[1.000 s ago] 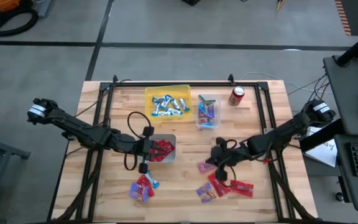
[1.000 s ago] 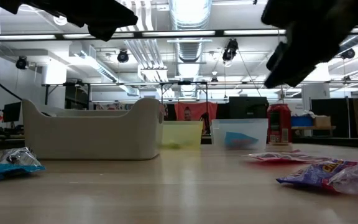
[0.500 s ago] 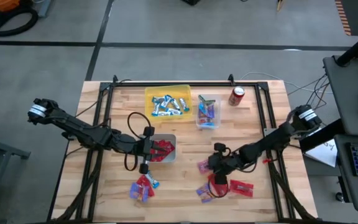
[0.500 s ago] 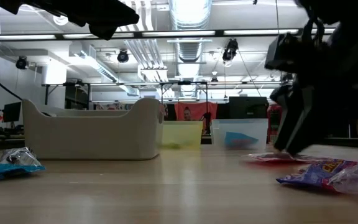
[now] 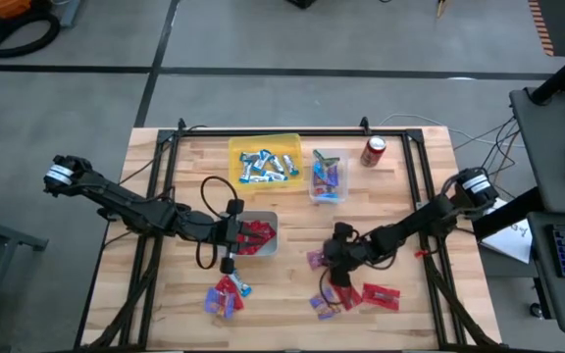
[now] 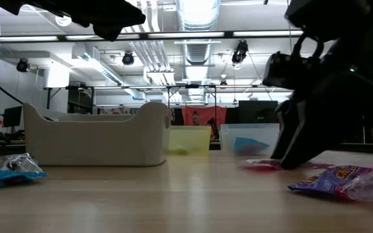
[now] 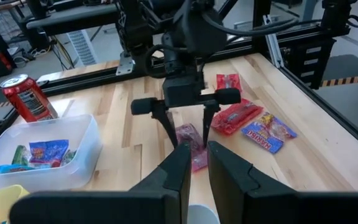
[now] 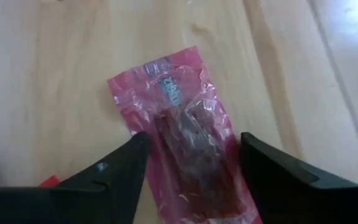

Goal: Sort candy
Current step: Put the red candy into the gray bin

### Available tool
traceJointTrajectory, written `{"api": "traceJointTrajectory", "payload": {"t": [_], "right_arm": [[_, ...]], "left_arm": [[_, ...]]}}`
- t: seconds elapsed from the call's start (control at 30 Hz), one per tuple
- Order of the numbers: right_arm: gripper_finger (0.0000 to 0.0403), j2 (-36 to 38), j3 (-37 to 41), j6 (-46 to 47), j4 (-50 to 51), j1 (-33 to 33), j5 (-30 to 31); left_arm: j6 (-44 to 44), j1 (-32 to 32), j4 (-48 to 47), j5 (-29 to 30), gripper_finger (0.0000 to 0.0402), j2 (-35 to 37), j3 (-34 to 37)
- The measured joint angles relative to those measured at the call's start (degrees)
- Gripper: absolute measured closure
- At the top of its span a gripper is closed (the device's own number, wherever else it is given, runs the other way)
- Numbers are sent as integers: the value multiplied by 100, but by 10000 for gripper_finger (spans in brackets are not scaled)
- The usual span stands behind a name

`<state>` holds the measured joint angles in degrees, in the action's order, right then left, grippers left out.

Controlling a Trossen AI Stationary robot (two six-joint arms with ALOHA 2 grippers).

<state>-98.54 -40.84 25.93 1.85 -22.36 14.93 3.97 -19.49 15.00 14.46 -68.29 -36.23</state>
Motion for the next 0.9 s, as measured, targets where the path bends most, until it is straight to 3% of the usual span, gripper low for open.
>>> {"api": "traceJointTrajectory", "payload": {"t": [0.1,0.4,0.73,0.9], "right_arm": [[210,-178,0,28,-51,126,-323],[377,-292,17,-490,-533,168,-418],[391,375,39,-624,-849,178,-439],[393,915,148,-879,-1465,178,-383]], "left_arm": [[-1,0,0,-1,364,0,0],[-42,0,0,-1,364,0,4],[-62,0,0,-3,364,0,4],[-66,0,156,-509,364,0,7]]}}
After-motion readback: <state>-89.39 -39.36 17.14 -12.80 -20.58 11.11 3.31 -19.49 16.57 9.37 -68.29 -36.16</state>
